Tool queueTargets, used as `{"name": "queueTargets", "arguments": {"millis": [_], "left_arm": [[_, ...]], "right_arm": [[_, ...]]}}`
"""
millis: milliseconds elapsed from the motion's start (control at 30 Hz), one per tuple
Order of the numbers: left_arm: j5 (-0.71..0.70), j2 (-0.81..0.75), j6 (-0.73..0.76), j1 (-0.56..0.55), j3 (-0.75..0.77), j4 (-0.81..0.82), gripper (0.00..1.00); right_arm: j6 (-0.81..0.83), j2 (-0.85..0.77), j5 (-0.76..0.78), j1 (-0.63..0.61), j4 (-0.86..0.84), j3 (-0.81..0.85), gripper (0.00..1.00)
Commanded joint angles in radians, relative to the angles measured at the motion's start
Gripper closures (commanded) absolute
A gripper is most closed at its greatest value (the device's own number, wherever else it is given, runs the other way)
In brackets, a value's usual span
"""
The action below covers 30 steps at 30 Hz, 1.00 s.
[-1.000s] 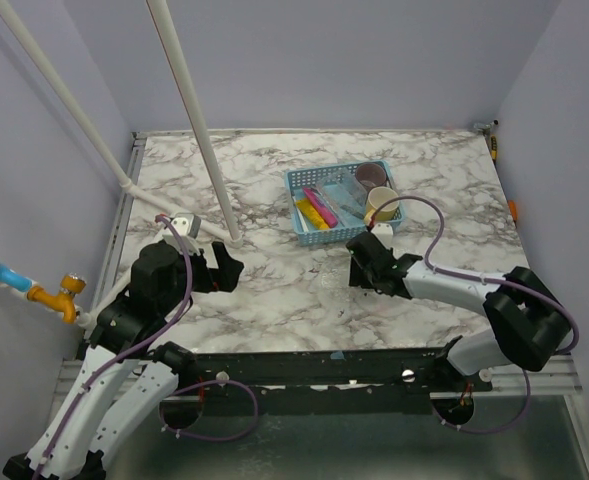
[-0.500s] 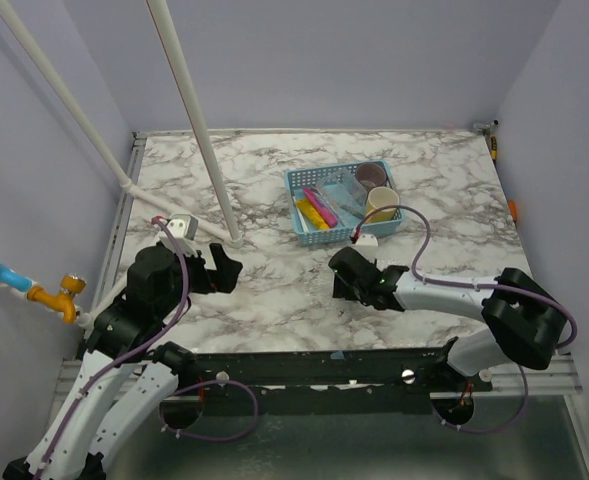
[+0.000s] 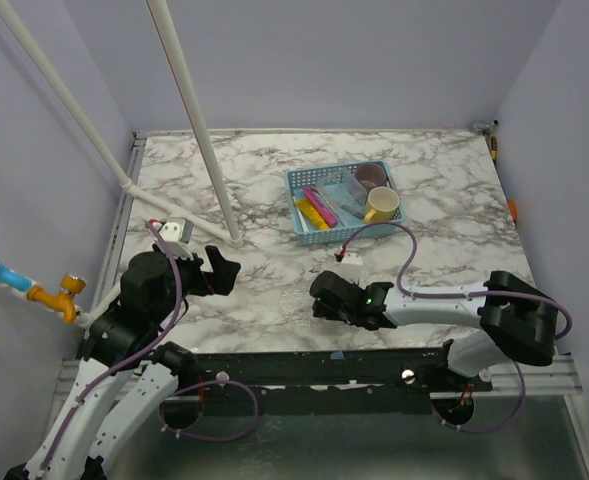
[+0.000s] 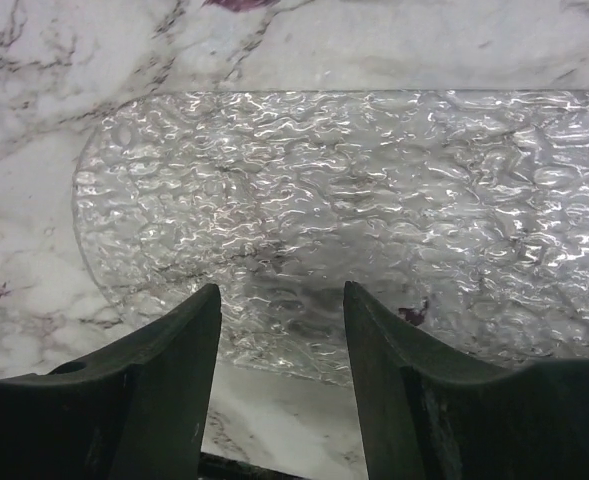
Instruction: Prepare toiletry sets of a toothbrush and toothpaste on the tray
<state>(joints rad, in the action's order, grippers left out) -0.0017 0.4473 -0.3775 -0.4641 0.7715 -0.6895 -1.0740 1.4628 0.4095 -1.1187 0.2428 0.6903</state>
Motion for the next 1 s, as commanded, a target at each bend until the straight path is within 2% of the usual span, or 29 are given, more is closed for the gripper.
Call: {"name": "queueTargets", "arguments": {"millis": [0, 233, 400, 633, 800, 967], "left_arm": [[0.0, -0.02, 0.007, 0.007, -0.012, -0.002, 0.01], [0.0, -0.034, 0.006, 0.007, -0.015, -0.001, 0.01], [0.0, -0.034, 0.008, 0.007, -0.015, -0.001, 0.01], [0.001, -0.026, 0.006, 0.007, -0.015, 0.001, 0.01], [0.0, -0.023, 0.006, 0.007, -0.016, 0.0, 0.01], [0.001, -0.021, 0.005, 0.007, -0.015, -0.001, 0.01]], "right_arm": [[-0.125, 0.091, -0.062, -0.068, 0.113, -0.006, 0.45], [-0.144, 0.097, -0.047, -0.089, 0.136, 0.018, 0.45], [-0.128, 0.039, 0.025, -0.091, 0.228, 0.067, 0.45], [0.013, -0.01, 0.146, -0.083, 0.354, 0.244, 0.41], [0.149, -0.04, 0.159, 0.001, 0.375, 0.313, 0.4], [0.306, -0.072, 0.164, 0.136, 0.38, 0.391, 0.4]]}}
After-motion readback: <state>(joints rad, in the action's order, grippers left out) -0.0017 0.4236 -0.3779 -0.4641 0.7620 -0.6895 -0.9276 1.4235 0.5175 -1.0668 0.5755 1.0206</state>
